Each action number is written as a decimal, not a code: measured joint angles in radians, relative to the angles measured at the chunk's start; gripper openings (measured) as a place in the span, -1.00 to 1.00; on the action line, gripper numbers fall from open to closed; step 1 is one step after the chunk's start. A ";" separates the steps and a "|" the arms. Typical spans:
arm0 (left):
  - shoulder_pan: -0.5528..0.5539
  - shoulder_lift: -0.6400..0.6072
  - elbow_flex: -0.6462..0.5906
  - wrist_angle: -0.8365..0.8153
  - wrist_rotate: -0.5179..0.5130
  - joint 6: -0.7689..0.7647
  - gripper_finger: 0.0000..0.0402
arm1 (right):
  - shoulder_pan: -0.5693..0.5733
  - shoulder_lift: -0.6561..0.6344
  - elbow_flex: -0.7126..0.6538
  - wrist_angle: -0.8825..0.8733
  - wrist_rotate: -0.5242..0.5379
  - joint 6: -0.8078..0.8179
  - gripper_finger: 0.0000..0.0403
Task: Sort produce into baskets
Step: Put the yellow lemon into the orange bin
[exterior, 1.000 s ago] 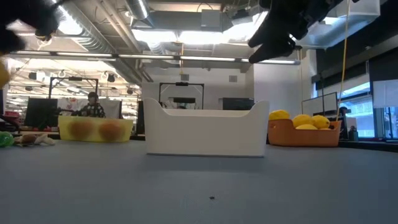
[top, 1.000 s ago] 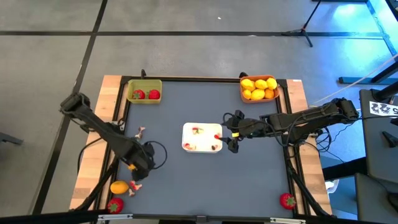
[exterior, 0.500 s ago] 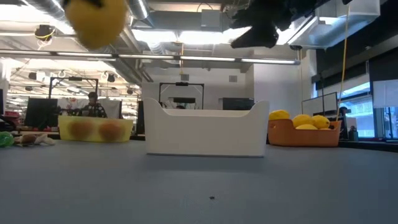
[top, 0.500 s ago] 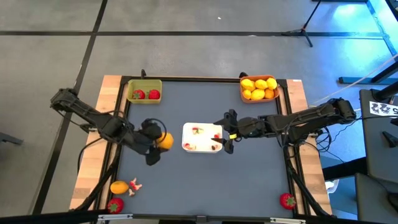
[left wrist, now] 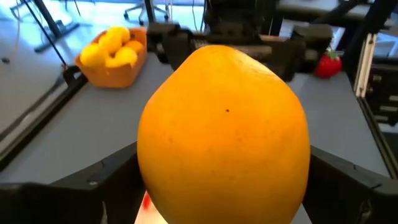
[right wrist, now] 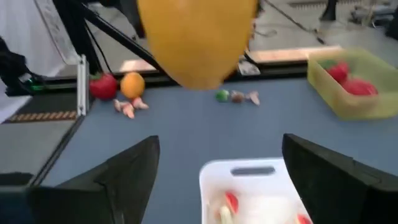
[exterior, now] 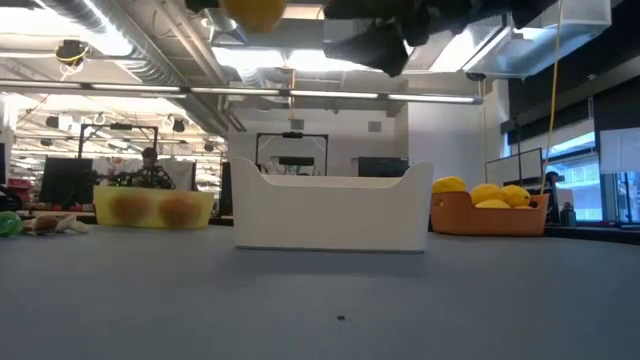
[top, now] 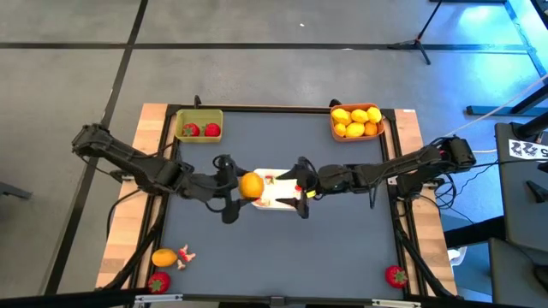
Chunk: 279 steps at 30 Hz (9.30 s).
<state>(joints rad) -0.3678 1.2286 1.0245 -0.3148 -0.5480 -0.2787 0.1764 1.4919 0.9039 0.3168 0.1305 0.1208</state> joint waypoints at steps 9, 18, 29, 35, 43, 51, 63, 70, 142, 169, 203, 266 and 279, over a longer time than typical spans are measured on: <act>0.049 0.080 0.000 0.229 0.007 0.079 0.72 | 0.000 0.065 0.000 0.191 -0.019 -0.025 0.66; 0.081 0.156 0.000 0.351 0.031 0.080 0.72 | -0.001 0.078 -0.001 0.275 -0.038 -0.048 0.66; 0.087 0.161 0.001 0.365 0.031 0.073 0.73 | -0.001 0.078 -0.001 0.300 -0.061 -0.069 0.25; 0.087 0.162 0.001 0.357 0.035 0.067 0.73 | -0.001 0.078 -0.001 0.284 -0.050 -0.072 0.27; 0.089 0.149 0.001 0.360 0.039 0.076 0.73 | 0.000 0.062 0.002 0.257 -0.024 -0.077 0.27; 0.099 0.152 0.004 0.366 0.041 0.067 0.73 | 0.001 0.027 0.002 0.199 0.023 -0.083 0.29; 0.096 0.152 0.005 0.384 0.041 0.075 0.73 | 0.000 0.009 0.002 0.180 0.051 -0.085 0.30; 0.109 0.151 0.005 0.377 0.064 0.077 0.73 | 0.000 0.009 0.001 0.175 0.052 -0.081 0.31; 0.112 0.038 -0.001 -0.203 0.079 -0.084 0.90 | -0.950 -0.162 0.000 -1.259 0.331 0.227 0.32; 0.112 0.038 -0.002 -0.202 0.079 -0.081 0.90 | -0.988 -0.033 0.001 -1.272 0.454 0.209 0.64; 0.128 0.038 -0.002 -0.174 0.079 -0.055 0.90 | -0.988 -0.051 0.000 -1.315 0.506 0.218 0.64; 0.094 0.038 -0.002 -0.218 0.103 -0.130 0.90 | -0.178 -0.282 0.077 -1.185 0.348 0.401 0.64; -0.120 0.051 -0.003 -0.568 0.304 -0.566 0.90 | 0.036 -0.269 0.077 -1.018 0.357 0.389 0.64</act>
<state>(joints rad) -0.4873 1.2793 1.0210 -0.8830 -0.2444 -0.8451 0.2128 1.2232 0.9810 -0.7014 0.4877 0.5100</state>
